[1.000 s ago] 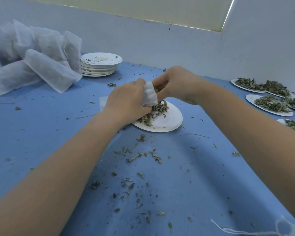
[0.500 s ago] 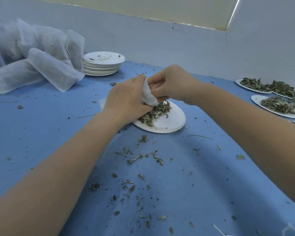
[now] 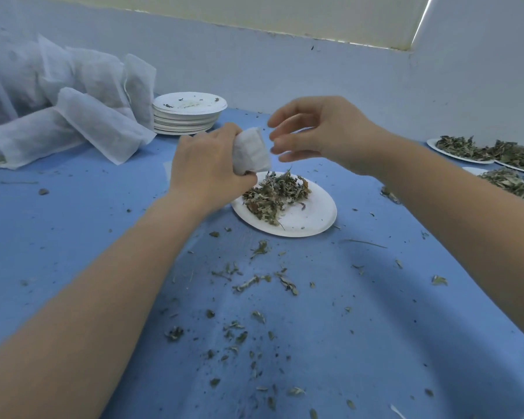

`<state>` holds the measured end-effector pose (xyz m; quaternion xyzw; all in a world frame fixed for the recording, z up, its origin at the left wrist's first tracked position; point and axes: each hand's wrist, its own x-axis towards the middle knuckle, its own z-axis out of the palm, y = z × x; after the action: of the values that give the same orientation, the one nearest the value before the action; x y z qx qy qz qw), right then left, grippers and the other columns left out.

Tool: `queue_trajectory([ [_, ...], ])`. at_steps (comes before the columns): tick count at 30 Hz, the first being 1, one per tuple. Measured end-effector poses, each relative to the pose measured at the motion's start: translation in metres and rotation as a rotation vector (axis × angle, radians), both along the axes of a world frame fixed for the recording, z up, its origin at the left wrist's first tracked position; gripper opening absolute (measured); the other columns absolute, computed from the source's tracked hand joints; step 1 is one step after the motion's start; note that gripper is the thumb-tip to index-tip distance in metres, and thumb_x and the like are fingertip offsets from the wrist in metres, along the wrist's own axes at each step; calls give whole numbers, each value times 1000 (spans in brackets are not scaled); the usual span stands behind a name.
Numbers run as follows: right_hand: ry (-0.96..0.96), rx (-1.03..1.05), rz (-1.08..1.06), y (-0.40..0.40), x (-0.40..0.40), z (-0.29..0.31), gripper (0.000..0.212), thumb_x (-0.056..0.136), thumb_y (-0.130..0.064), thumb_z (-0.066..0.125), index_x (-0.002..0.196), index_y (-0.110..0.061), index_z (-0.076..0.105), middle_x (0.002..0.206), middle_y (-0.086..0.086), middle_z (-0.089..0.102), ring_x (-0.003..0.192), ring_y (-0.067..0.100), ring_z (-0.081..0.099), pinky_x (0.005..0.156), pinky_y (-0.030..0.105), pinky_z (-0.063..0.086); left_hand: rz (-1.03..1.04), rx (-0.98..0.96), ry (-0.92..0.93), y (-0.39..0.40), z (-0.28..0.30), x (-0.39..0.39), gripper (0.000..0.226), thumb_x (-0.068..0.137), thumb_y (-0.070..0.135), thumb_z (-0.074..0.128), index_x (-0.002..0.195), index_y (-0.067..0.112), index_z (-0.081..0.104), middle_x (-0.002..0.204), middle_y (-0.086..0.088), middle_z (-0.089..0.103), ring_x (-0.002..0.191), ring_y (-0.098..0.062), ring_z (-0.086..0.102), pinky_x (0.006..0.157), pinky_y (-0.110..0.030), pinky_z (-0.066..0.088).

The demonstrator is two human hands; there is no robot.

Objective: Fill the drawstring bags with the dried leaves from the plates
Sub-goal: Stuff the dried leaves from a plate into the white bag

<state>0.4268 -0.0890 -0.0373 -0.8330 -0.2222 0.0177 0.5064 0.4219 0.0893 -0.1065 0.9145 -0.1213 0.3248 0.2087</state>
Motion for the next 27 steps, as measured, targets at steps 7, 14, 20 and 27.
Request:
queue_trajectory([
  [7,-83,-826,-164,-17,20,-37,44,95,-5,38,128,-28,56,137,-3,51,112,17,53,81,21,38,-26,-88,126,5,-8,0,43,71,30,69,108,14,53,98,-4,62,88,-28,54,69,-32,37],
  [14,-98,-894,-78,-22,16,-43,35,93,-20,48,125,-33,54,106,-15,57,97,8,49,67,15,34,-64,-168,135,7,-16,2,42,72,31,70,108,18,52,92,4,56,82,-18,48,66,-29,34],
  [20,-6,-895,-27,-27,15,-38,65,85,-32,63,141,-34,33,127,-10,46,97,12,56,82,24,41,-77,-219,112,6,-21,0,41,72,30,72,107,18,54,91,4,58,82,-19,51,69,-33,41],
  [27,-65,-811,-62,-24,17,-52,45,85,-37,65,128,-28,55,120,-10,55,90,10,59,69,8,39,-73,-296,134,5,-28,0,40,69,32,70,104,22,54,87,8,55,77,-13,48,64,-27,33],
])
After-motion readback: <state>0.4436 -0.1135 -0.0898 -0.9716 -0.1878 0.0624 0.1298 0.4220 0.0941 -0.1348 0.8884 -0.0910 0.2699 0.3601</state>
